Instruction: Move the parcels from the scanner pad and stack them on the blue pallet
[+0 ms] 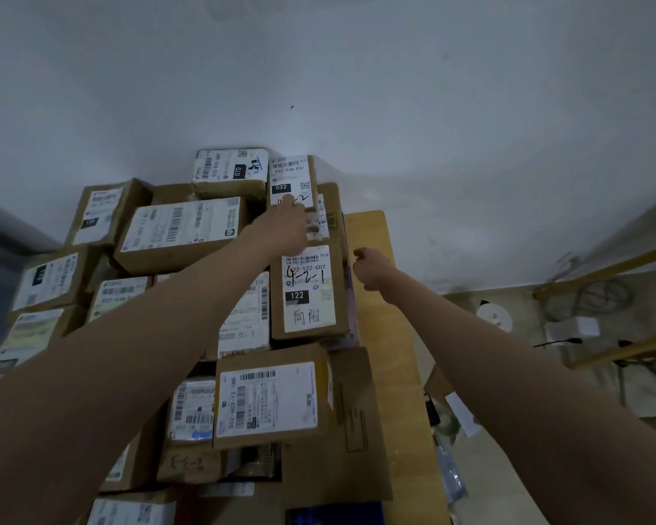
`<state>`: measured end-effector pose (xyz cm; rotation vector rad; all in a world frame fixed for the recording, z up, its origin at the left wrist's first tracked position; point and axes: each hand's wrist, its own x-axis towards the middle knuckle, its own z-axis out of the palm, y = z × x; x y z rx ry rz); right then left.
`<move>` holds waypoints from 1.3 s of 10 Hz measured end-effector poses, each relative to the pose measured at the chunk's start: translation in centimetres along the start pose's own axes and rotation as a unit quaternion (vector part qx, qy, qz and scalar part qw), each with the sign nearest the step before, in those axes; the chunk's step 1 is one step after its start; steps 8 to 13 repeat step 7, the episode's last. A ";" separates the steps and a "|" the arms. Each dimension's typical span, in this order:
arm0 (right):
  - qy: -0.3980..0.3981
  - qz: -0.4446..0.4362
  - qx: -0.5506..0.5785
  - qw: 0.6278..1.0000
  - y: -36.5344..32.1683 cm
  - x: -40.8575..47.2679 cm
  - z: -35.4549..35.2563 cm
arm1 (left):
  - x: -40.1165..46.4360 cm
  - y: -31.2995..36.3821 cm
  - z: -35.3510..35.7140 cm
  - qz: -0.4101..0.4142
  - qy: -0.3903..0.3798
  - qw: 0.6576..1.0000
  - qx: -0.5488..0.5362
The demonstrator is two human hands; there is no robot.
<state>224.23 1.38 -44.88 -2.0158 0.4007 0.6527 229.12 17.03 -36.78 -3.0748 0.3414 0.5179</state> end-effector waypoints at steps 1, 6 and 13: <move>-0.031 0.012 0.067 0.997 -0.3 1.0 0.9 | 0.7 -0.2 0.6 0.004 0.026 1.000 -0.011; 0.074 -0.078 0.001 0.994 -3.1 -2.7 -0.8 | -4.2 -1.7 -0.6 0.022 0.052 0.996 -0.071; 0.109 -0.122 0.003 0.987 -4.0 -4.2 -0.5 | -6.3 -3.9 -1.0 0.014 0.052 0.994 -0.094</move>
